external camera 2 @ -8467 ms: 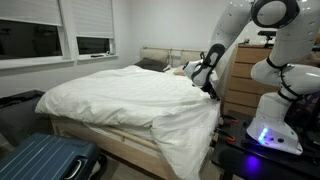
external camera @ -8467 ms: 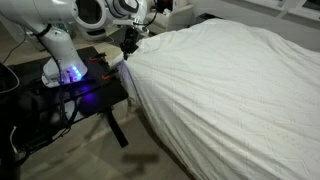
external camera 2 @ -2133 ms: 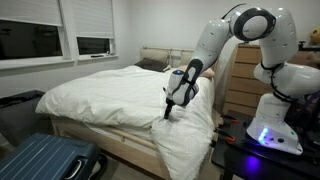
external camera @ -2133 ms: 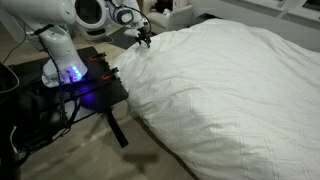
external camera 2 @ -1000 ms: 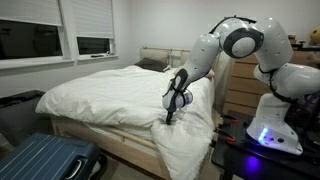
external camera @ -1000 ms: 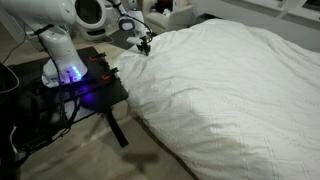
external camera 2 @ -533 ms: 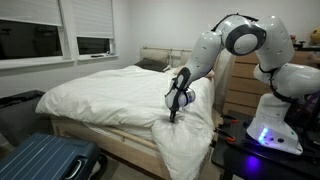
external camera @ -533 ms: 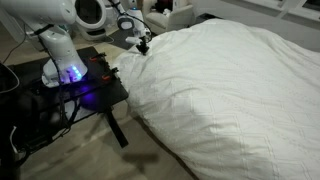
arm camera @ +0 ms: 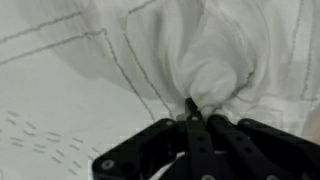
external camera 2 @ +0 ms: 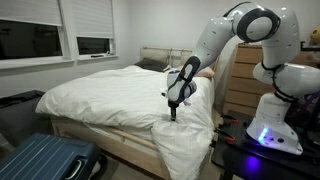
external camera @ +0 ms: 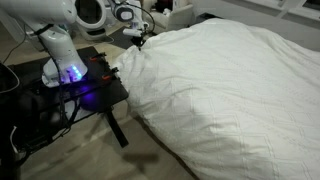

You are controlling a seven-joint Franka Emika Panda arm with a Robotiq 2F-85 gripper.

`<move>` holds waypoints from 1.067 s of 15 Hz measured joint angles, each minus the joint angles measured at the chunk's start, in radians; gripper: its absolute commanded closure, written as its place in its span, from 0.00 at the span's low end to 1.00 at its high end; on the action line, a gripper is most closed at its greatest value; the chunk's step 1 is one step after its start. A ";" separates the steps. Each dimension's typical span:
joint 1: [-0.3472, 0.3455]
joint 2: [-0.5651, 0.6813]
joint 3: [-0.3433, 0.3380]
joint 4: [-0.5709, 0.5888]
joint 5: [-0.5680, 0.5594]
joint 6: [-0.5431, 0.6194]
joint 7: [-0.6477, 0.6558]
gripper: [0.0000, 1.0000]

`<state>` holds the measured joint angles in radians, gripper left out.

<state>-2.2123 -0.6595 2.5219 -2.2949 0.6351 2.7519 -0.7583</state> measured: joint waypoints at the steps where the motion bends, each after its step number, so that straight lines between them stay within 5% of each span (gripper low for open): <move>1: 0.023 0.015 0.000 -0.005 -0.031 -0.003 0.002 0.99; 7: 0.118 0.024 -0.004 -0.025 -0.199 0.039 0.059 0.99; 16: 0.124 0.030 0.019 -0.034 -0.325 0.069 0.061 0.99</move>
<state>-2.0884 -0.6291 2.5410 -2.3293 0.3098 2.8210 -0.6975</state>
